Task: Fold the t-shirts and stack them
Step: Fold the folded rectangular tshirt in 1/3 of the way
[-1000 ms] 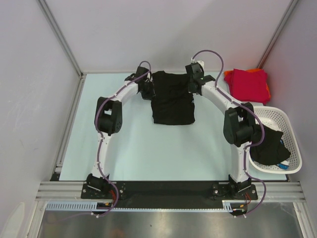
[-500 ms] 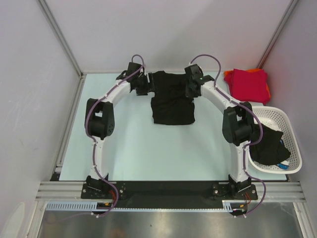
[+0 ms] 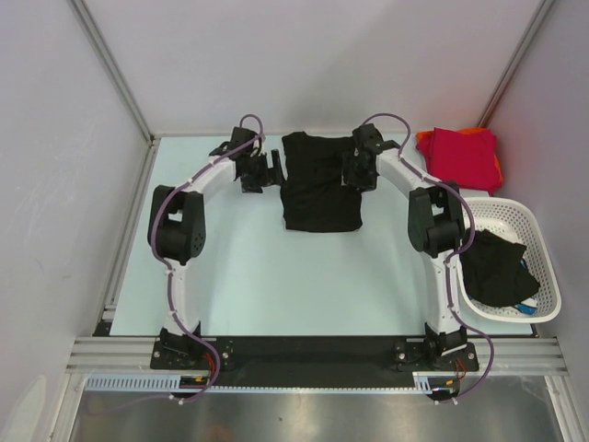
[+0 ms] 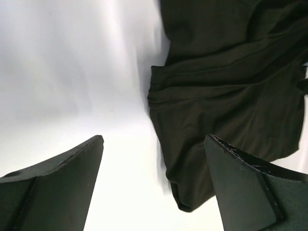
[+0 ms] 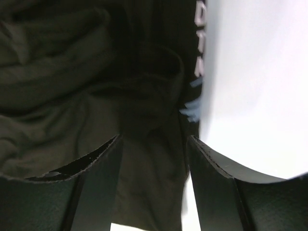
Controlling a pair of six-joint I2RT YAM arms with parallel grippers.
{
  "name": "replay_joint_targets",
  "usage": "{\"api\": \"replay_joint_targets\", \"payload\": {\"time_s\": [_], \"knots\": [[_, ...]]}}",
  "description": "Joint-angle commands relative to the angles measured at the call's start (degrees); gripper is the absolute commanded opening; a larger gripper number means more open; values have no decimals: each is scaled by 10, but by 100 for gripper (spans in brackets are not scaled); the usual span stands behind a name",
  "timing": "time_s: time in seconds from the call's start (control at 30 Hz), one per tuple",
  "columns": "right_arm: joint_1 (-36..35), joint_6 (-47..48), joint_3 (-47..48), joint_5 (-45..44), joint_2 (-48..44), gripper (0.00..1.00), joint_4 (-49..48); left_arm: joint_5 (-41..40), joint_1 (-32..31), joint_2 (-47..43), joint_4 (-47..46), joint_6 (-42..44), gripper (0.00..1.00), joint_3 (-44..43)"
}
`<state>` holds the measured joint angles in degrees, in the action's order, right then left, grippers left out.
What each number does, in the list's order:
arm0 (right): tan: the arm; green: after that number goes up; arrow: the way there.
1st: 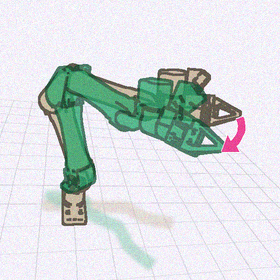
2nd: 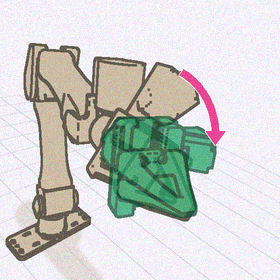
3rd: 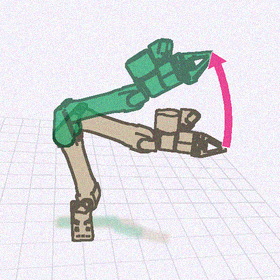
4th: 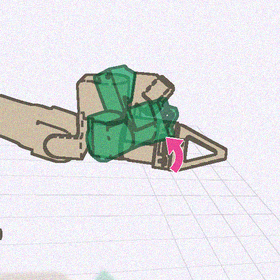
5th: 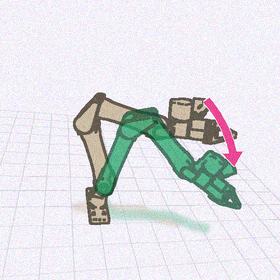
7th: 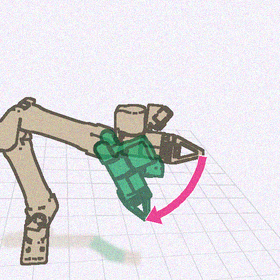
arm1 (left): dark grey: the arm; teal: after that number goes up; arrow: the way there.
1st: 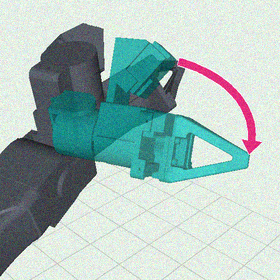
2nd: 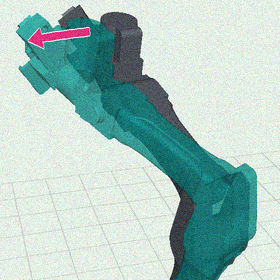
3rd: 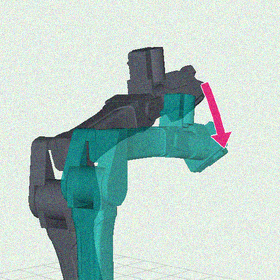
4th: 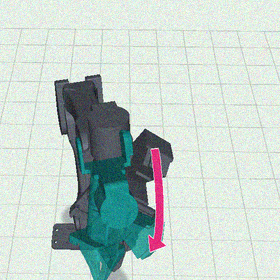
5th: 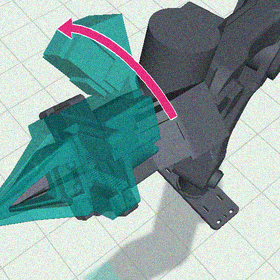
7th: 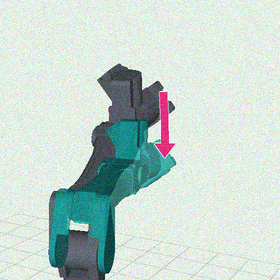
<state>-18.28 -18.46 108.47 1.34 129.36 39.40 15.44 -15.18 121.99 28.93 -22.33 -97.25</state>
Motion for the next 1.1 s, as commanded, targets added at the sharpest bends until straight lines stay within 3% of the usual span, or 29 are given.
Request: {"api": "replay_joint_targets", "payload": {"time_s": [0.0, 0.4, 0.5, 0.57, 0.6, 0.63, 0.7, 1.07], "knots": [[1, -12, 68, 52, 27, 61, -6, 7, 3, 24, 14, 19, 92, -29], [-6, -27, 159, 73, 103, 54, 19, 13, 2, 121, 38, -13, 91, -113], [-9, -25, 159, 51, 99, 45, 24, 25, 2, 143, 31, -29, 86, -144], [-10, -23, 154, 36, 94, 32, 24, 42, 2, 160, 13, -49, 65, -157], [-11, -23, 151, 30, 87, 6, 23, 60, 0, 168, 9, -54, 39, -162], [-12, -21, 145, 24, 83, 0, 21, 66, -4, 175, 9, -59, 27, -171], [-13, -19, 139, 11, 71, 0, 18, 78, -10, 187, 9, -65, 0, -193], [-16, -4, 30, -55, -31, 0, -36, 85, -28, 128, 1, -46, 0, -177]]}}
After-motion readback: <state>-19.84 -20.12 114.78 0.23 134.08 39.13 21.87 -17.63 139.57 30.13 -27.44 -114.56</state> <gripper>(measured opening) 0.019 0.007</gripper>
